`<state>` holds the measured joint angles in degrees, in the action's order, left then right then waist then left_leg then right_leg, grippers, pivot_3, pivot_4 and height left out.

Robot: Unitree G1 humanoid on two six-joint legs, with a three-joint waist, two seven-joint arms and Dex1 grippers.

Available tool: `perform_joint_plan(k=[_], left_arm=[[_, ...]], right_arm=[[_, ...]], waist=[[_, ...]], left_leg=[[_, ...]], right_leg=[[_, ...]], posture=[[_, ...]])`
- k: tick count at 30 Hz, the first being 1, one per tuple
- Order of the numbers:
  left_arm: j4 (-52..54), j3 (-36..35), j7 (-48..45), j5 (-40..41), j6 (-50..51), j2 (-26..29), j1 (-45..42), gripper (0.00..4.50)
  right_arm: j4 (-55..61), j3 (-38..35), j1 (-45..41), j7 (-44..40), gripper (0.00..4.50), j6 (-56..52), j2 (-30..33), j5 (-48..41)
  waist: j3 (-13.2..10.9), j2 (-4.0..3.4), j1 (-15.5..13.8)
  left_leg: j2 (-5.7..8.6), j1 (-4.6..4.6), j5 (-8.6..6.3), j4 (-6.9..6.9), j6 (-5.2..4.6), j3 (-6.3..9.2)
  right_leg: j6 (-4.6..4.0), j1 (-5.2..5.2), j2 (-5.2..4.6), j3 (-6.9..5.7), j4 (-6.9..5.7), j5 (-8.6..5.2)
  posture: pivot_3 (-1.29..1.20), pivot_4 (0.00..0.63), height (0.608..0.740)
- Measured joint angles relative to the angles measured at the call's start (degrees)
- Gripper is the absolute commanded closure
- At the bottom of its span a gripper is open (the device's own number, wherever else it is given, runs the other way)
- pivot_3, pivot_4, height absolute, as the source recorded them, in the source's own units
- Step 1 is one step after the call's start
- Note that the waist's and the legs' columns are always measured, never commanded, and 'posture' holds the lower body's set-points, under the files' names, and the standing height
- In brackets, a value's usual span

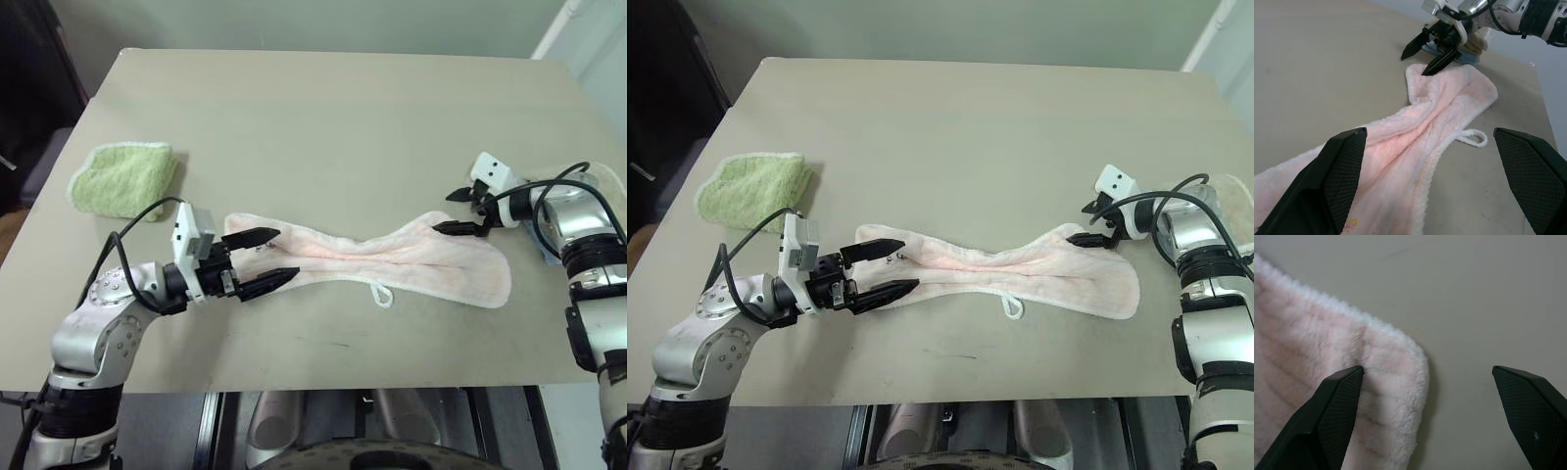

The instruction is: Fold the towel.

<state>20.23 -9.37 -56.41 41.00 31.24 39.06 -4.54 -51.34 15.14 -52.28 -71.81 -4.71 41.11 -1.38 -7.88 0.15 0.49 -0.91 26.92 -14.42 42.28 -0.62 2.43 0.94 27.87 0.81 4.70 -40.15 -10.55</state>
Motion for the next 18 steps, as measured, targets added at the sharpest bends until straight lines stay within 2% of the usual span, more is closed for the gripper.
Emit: perform_joint_plan(k=[11, 14, 18], left_arm=[[0.0, 0.33, 0.48, -0.29, -1.11, -0.26, -0.09, 0.0], [-0.04, 0.35, 0.38, -0.4, -1.39, -0.26, -0.11, 0.0], [-0.03, 0.36, 0.29, -0.7, -1.75, -0.21, -0.09, 0.0]], right_arm=[[2.18, -0.71, 1.71, -5.08, 0.04, 0.42, -1.11, 0.01], [1.58, -1.23, 1.66, -5.0, 0.62, 0.68, -1.65, 0.35], [-0.21, -1.62, 1.2, -4.47, 1.87, 2.19, -2.32, 0.99]], waist=[[0.0, 0.0, 0.1], [0.0, 0.01, 0.18], [0.0, 0.01, 0.19]], left_leg=[[-0.02, -0.14, 0.05, 0.0, 0.13, -0.01], [-0.02, -0.24, 0.04, 0.0, 0.18, -0.01], [-0.04, -0.5, 0.04, -0.04, 0.27, 0.0]], right_leg=[[-0.16, -0.01, 0.0, 0.0, -0.29, -0.08], [-0.28, -0.01, 0.0, 0.0, -0.49, -0.16], [-0.46, -0.1, 0.01, 0.0, -0.73, -0.31]], posture=[[0.0, 0.15, 0.697], [0.0, 0.15, 0.697], [0.0, 0.15, 0.697]])
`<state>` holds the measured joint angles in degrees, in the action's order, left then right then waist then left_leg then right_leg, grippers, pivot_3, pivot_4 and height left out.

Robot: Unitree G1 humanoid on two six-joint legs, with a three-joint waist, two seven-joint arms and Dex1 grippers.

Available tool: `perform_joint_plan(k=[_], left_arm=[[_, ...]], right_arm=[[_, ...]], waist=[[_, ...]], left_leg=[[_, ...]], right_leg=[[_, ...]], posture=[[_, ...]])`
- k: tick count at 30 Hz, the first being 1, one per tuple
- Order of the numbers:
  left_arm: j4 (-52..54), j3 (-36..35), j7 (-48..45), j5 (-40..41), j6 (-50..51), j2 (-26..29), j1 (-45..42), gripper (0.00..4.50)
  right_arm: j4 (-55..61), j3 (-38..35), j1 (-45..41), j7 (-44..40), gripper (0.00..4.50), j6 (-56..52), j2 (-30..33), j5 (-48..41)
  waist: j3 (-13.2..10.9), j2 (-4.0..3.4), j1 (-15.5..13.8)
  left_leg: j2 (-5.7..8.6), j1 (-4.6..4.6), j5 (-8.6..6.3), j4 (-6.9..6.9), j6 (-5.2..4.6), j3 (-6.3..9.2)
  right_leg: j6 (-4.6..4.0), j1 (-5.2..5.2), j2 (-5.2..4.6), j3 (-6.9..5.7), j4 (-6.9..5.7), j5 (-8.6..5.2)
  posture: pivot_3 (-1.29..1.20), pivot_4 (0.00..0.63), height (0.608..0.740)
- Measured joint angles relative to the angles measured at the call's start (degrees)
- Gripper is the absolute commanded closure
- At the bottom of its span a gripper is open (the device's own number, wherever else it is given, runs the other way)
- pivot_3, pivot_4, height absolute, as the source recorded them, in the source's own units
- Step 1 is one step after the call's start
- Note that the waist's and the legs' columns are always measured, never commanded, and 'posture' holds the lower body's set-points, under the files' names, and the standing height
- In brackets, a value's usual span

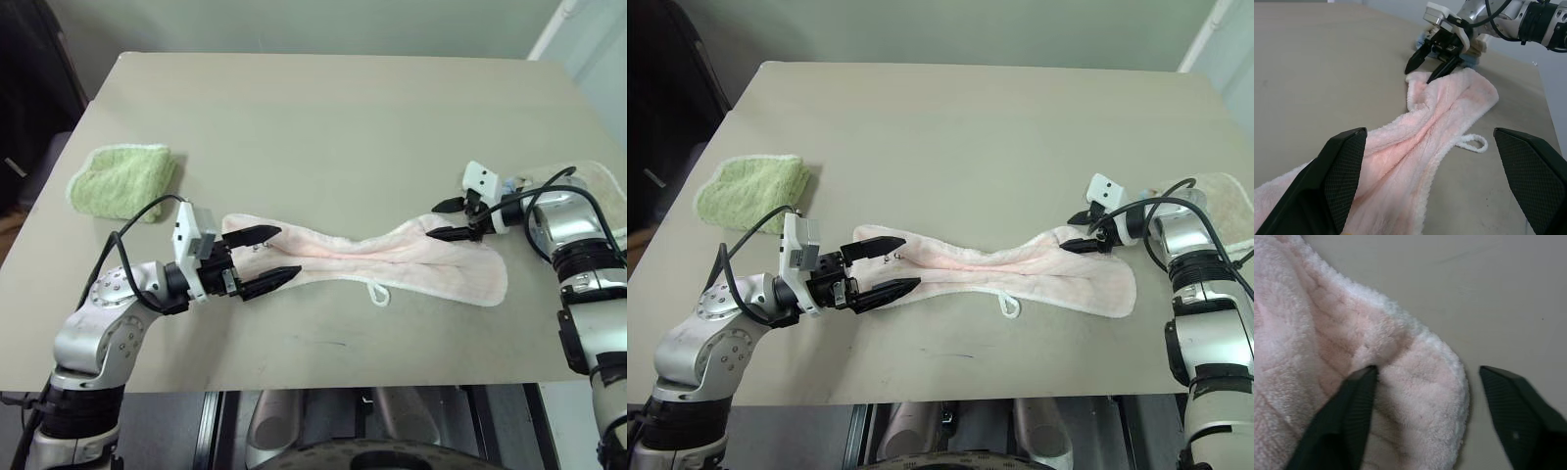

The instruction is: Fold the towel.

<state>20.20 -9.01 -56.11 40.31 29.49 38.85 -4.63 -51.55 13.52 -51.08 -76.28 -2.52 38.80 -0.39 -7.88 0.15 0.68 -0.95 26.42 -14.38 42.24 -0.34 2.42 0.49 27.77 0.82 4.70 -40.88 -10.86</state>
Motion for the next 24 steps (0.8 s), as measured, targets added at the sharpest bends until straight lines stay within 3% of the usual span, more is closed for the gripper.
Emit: perform_joint_plan(k=[4, 13, 17, 24], left_arm=[[0.0, 0.0, 0.0, -0.91, -0.62, 0.05, 0.04, 0.0], [-0.19, -0.02, -0.12, -1.4, -1.61, 0.06, 0.65, 0.0], [-0.36, -0.02, -0.2, -1.68, -2.13, 0.06, 0.86, 0.0], [-3.2, -0.47, -1.06, -1.95, -3.52, 0.05, 0.2, 0.0]], right_arm=[[-1.05, -0.15, -0.34, 0.2, 3.2, 1.13, -0.46, 0.68], [-4.23, -0.5, -2.15, 0.9, 3.2, 2.16, -2.14, 1.89], [-5.59, -1.07, -2.74, 2.16, 4.43, 3.26, -2.22, 2.47], [-4.54, -2.72, -3.22, 2.78, 4.47, 3.58, -1.05, 2.51]], waist=[[0.0, 0.0, 0.03], [0.0, 0.0, 0.52], [0.0, 0.0, 0.56], [-0.03, -0.06, 0.54]], left_leg=[[-0.07, -0.17, 0.0, -0.06, 0.06, 0.0], [-0.11, -0.35, -0.02, -0.08, 0.11, 0.01], [-0.1, -0.34, -0.03, -0.08, 0.13, 0.01], [-0.11, -0.25, -0.04, -0.14, 0.16, 0.01]], right_leg=[[-0.08, -0.11, 0.03, 0.0, -0.03, -0.04], [-0.12, -0.26, 0.04, 0.0, -0.04, -0.07], [-0.14, -0.27, 0.04, 0.0, -0.04, -0.09], [-0.2, -0.16, 0.04, 0.0, -0.04, -0.14]], posture=[[0.0, 0.15, 0.697], [0.0, 0.15, 0.697], [0.0, 0.15, 0.697], [0.0, 0.15, 0.697]])
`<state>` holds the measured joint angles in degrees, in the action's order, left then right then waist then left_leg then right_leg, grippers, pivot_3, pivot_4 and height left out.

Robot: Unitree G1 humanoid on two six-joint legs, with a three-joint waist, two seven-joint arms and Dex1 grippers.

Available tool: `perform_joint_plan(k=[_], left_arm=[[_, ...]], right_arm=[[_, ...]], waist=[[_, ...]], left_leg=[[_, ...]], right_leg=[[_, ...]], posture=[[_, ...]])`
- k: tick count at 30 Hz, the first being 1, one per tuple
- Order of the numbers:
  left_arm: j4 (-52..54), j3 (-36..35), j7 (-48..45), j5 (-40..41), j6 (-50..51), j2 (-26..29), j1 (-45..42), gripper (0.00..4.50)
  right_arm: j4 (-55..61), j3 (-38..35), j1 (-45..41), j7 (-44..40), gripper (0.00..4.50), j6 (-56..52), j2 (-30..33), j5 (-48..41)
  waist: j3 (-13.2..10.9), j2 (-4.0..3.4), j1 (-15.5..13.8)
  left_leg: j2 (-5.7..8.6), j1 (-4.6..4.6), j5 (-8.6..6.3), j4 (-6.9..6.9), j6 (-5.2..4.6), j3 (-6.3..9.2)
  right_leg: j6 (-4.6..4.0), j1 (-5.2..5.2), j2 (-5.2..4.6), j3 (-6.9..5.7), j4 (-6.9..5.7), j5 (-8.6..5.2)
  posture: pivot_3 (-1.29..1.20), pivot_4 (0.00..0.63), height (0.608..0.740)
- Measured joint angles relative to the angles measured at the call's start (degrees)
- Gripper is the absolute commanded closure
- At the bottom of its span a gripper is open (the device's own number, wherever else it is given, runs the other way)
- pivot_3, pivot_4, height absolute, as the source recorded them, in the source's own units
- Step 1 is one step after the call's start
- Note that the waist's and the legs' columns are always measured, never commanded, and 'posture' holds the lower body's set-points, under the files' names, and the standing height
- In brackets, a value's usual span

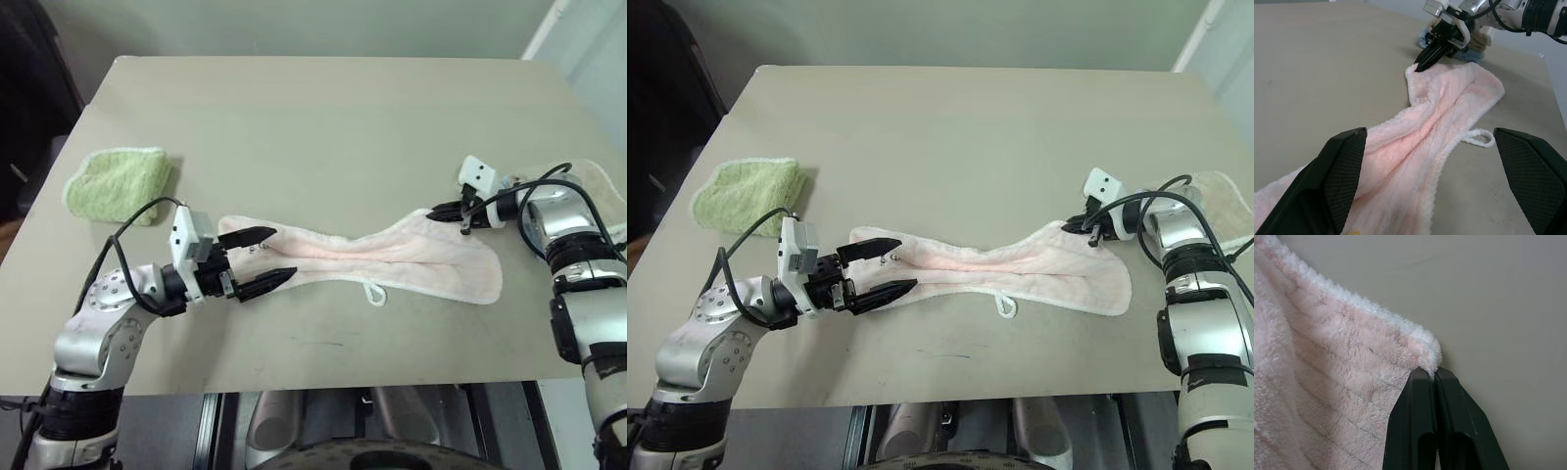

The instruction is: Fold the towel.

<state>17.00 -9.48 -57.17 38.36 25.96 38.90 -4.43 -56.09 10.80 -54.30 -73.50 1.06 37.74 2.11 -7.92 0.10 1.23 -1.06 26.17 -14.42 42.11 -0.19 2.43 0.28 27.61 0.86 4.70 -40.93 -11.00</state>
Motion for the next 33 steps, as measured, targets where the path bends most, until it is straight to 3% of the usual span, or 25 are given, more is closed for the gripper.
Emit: perform_joint_plan(k=[8, 16, 24, 33], left_arm=[[-9.83, -2.4, 3.04, -5.38, -7.89, -1.45, -6.71, 0.0], [-31.51, -3.79, 2.44, -11.81, -16.54, 0.48, -17.37, 0.0], [-48.05, -2.64, -4.47, -15.56, -21.0, 1.85, -24.72, 0.0], [-60.7, -1.12, -16.61, -16.0, -18.25, 2.5, -33.6, 0.0]], right_arm=[[21.33, -6.38, 3.73, -0.7, 4.47, -8.43, 4.94, -5.77], [45.12, -12.42, 10.17, 2.17, 4.47, -20.29, 7.54, -13.32], [57.92, -16.91, 9.13, 6.96, 4.47, -29.28, 8.57, -20.95], [62.71, -18.46, 6.03, 8.35, 4.47, -35.63, 11.03, -27.3]], waist=[[-0.01, -0.01, -0.08], [-0.01, 0.0, -0.1], [0.0, 0.01, -0.19], [0.01, 0.02, -0.61]], left_leg=[[-0.04, 0.0, 0.04, -0.05, 0.1, 0.02], [-0.04, 0.04, 0.09, -0.05, 0.17, 0.03], [-0.02, 0.44, 0.11, -0.03, 0.19, 0.05], [-0.02, 1.16, 0.22, 0.1, 0.17, 0.04]], right_leg=[[0.01, 0.0, 0.04, -0.03, 0.0, -0.08], [0.01, 0.04, 0.09, -0.05, -0.01, -0.08], [0.05, 0.41, 0.1, -0.07, -0.01, -0.09], [0.17, 1.1, 0.1, -0.09, -0.13, -0.02]], posture=[[0.0, 0.15, 0.697], [0.0, 0.15, 0.697], [0.0, 0.15, 0.697], [0.0, 0.15, 0.697]])
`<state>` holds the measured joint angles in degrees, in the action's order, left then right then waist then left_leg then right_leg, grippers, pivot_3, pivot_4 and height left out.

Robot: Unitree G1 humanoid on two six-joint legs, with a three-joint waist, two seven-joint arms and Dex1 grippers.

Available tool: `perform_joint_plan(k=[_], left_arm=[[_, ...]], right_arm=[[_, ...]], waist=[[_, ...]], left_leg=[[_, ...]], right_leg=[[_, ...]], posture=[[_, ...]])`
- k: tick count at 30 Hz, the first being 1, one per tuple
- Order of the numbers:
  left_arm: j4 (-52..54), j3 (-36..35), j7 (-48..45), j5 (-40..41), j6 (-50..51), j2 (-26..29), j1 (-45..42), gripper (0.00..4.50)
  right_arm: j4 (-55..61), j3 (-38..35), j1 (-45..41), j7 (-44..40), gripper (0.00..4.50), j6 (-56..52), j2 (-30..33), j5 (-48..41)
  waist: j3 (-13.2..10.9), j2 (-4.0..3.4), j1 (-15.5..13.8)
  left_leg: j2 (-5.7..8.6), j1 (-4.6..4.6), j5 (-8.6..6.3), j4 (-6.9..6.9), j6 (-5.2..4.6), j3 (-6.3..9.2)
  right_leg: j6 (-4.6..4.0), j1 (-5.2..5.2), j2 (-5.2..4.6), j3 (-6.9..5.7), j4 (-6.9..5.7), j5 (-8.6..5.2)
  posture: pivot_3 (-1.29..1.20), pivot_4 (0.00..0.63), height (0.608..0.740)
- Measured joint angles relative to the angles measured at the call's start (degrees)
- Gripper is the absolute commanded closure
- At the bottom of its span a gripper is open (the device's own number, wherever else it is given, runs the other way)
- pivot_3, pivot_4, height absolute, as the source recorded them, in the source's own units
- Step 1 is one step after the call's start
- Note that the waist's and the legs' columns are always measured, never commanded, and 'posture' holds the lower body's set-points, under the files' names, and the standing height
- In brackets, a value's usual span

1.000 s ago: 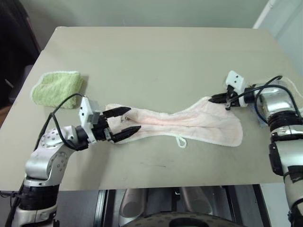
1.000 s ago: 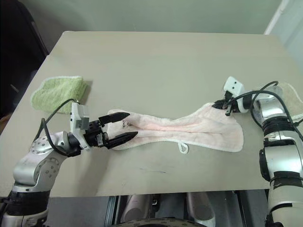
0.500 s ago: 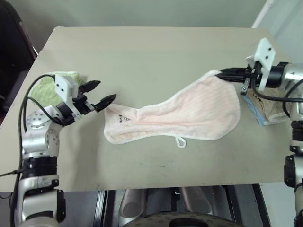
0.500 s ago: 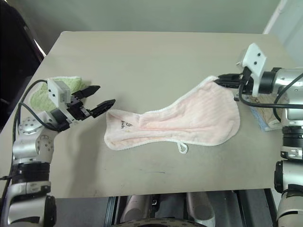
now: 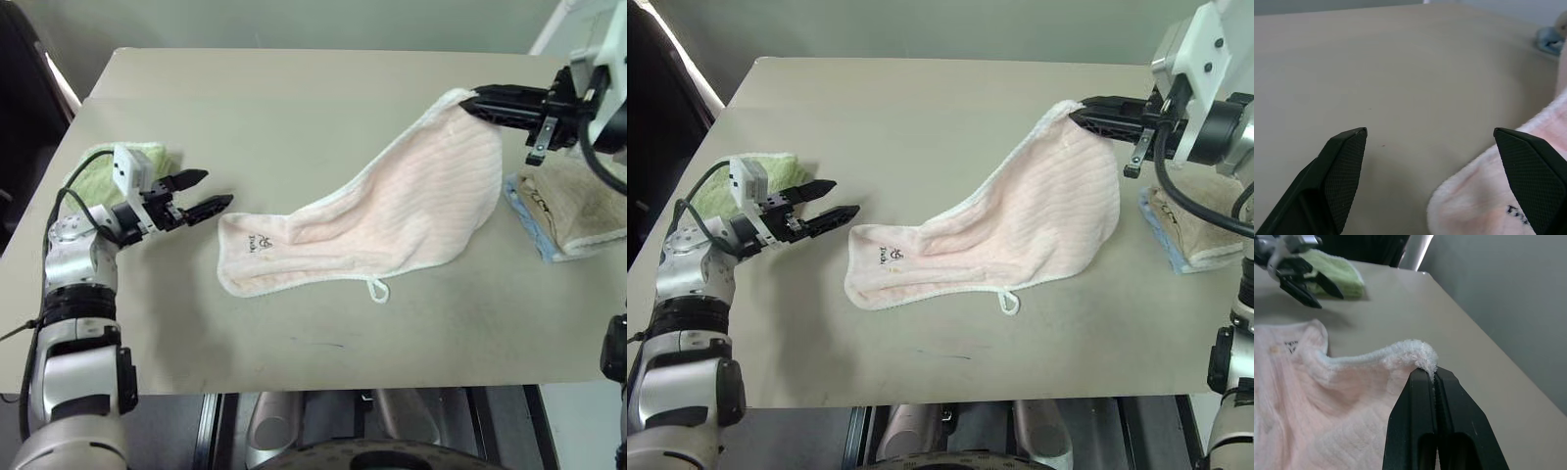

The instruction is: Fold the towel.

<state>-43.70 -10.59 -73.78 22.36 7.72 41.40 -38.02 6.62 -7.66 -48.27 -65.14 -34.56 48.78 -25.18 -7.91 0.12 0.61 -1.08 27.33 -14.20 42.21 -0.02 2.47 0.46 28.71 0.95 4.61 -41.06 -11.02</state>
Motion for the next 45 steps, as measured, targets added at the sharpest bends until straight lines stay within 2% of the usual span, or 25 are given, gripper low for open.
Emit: perform_joint_plan(k=[7, 11, 16, 27, 36, 45], left_arm=[[-10.54, 4.09, -6.89, -3.62, 3.95, 0.46, -6.21, 0.0], [-17.23, 4.48, -5.29, -6.19, 2.53, -0.7, -10.45, 0.0], [-21.78, 5.71, -2.2, -10.59, -2.93, -2.24, -11.64, 0.0], [-24.28, 6.9, -4.26, -15.04, -9.15, -2.78, -13.21, 0.0], [-22.99, 7.72, -9.64, -15.92, -13.39, -4.34, -12.19, 0.0], [-22.09, 9.09, -11.02, -17.54, -15.29, -4.64, -12.07, 0.0]], right_arm=[[1.08, -0.44, -3.14, 0.04, 4.47, -1.98, 1.06, -3.62], [1.1, -0.07, -4.13, 0.06, 4.47, -2.13, 1.12, -4.45], [1.32, -0.07, -4.36, 0.06, 4.47, -2.22, 1.52, -5.18], [4.01, -0.07, -6.49, 0.06, 4.47, -3.61, 3.81, -7.43], [5.05, -0.03, -7.42, 0.57, 4.47, -3.93, 3.91, -8.23], [5.39, 0.3, -7.41, 1.03, 4.47, -3.6, 3.99, -8.2]], waist=[[0.01, 0.02, -0.1], [0.01, 0.02, -0.14], [0.01, 0.02, -0.18], [0.02, 0.02, -0.26], [0.02, 0.02, -0.59], [0.02, 0.02, -0.6]], left_leg=[[0.0, 0.04, 0.01, 0.04, -0.03, 0.02], [0.0, 0.05, 0.03, 0.05, -0.05, 0.01], [0.01, 0.08, 0.07, 0.08, -0.07, -0.01], [0.04, 0.12, 0.12, 0.18, -0.13, -0.02], [0.07, 0.37, 0.05, 0.65, -0.28, 0.01], [0.27, 0.51, -0.07, 1.07, -0.49, -0.02]], right_leg=[[0.02, 0.0, -0.01, -0.01, 0.01, 0.01], [0.07, 0.02, -0.02, -0.01, 0.0, 0.03], [0.2, 0.03, -0.01, -0.01, 0.01, 0.06], [0.28, -0.01, -0.02, -0.02, 0.0, 0.03], [0.44, 0.04, -0.04, -0.02, -0.13, -0.03], [0.62, 0.17, -0.23, -0.01, -0.65, -0.19]], posture=[[0.0, 0.15, 0.697], [0.0, 0.15, 0.697], [0.0, 0.15, 0.697], [0.0, 0.15, 0.697], [0.0, 0.15, 0.697], [0.0, 0.15, 0.697]])
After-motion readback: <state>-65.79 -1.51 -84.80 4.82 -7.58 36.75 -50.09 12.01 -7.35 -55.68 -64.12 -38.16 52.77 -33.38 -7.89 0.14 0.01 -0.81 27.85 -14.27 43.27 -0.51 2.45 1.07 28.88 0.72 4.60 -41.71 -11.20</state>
